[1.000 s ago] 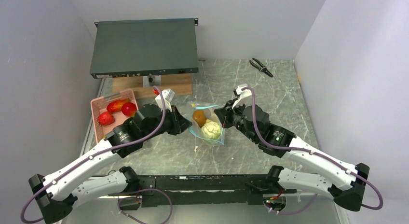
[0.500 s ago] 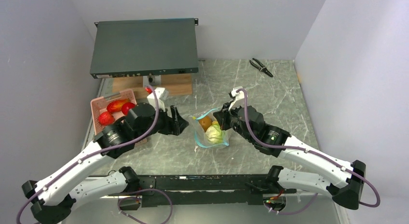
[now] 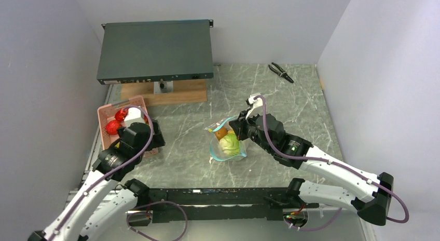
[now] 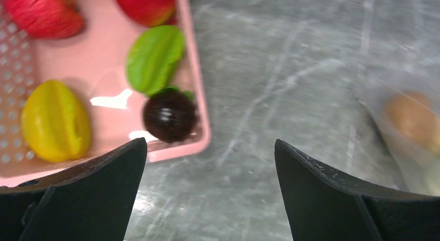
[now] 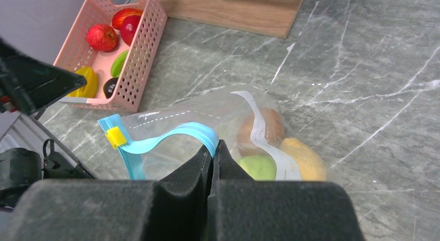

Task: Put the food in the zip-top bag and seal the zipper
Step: Pick up the fake vegetable from the bin.

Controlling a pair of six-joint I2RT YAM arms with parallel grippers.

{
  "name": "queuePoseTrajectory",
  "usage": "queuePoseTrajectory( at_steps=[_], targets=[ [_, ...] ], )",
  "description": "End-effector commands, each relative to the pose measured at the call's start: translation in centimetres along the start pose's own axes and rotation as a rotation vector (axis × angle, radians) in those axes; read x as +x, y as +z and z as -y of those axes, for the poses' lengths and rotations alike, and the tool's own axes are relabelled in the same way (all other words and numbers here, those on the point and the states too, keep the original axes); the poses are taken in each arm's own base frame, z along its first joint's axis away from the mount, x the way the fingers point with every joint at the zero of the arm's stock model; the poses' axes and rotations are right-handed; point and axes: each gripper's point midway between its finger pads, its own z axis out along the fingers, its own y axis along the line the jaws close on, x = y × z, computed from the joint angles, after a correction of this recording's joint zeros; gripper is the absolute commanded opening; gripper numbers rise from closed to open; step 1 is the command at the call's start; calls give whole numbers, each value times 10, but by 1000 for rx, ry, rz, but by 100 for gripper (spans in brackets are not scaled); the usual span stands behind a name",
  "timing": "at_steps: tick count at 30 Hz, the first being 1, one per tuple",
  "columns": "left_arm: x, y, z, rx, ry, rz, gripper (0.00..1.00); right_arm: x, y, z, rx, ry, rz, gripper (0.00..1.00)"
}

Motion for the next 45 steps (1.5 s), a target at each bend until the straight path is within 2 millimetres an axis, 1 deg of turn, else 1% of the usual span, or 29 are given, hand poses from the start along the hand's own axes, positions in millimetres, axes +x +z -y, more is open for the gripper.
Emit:
queuePoseTrajectory(
  at_steps=[1, 5, 9, 12, 13, 17, 21, 27, 30, 35, 40, 45],
  targets=[
    [-9, 24, -35, -112, -68, 39, 98, -17, -2, -8, -34, 21, 59, 0],
    [-5, 49, -60, -175, -174, -20, 100, -18, -4, -7, -32, 22, 60, 0],
    [-2, 69, -86, -210, -324, -66, 100, -21, -8, -6, -27, 19, 65, 0],
    [0, 81, -99, -177, -446, -73, 100, -19, -8, -4, -24, 18, 63, 0],
    [2, 84, -100, -150, -476, -76, 100, -18, -8, -5, -24, 17, 62, 0],
    [7, 98, -110, -113, -545, -83, 100, -17, -4, -6, -31, 13, 57, 0],
    [9, 108, -114, -86, -529, -67, 100, -17, 0, -9, -42, 10, 58, 0],
    [15, 117, -111, -55, -613, -29, 99, -17, 5, -15, -60, 1, 52, 0],
    [20, 120, -115, -80, -643, -32, 98, -16, 6, -15, -62, 9, 54, 0],
    [33, 128, -114, -82, -716, -66, 96, -13, 8, -14, -58, 7, 45, 0],
    [36, 131, -119, -107, -747, -41, 87, -14, 6, -14, -55, 10, 45, 0],
    [33, 132, -122, -114, -751, -1, 74, -12, 8, -13, -52, 9, 44, 0]
  ],
)
